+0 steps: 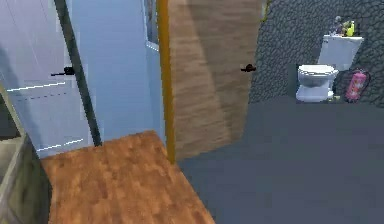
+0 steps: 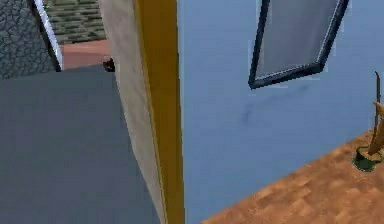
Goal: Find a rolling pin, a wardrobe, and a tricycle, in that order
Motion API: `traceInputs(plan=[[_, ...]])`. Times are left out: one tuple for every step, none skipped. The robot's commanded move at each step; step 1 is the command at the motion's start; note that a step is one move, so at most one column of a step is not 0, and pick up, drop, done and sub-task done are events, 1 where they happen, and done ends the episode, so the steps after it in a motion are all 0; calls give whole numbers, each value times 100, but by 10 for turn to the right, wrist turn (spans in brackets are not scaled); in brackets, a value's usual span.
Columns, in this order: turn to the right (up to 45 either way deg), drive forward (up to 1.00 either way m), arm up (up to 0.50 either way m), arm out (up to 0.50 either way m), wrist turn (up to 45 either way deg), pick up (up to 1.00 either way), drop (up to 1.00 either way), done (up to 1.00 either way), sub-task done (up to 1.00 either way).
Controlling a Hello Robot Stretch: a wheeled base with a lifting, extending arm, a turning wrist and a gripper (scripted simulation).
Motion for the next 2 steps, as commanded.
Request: traceInputs(plan=[[-450, 0, 0, 0, 0, 0, 0, 0, 0], [-180, 0, 0, 0, 0, 0, 0, 0, 0]])
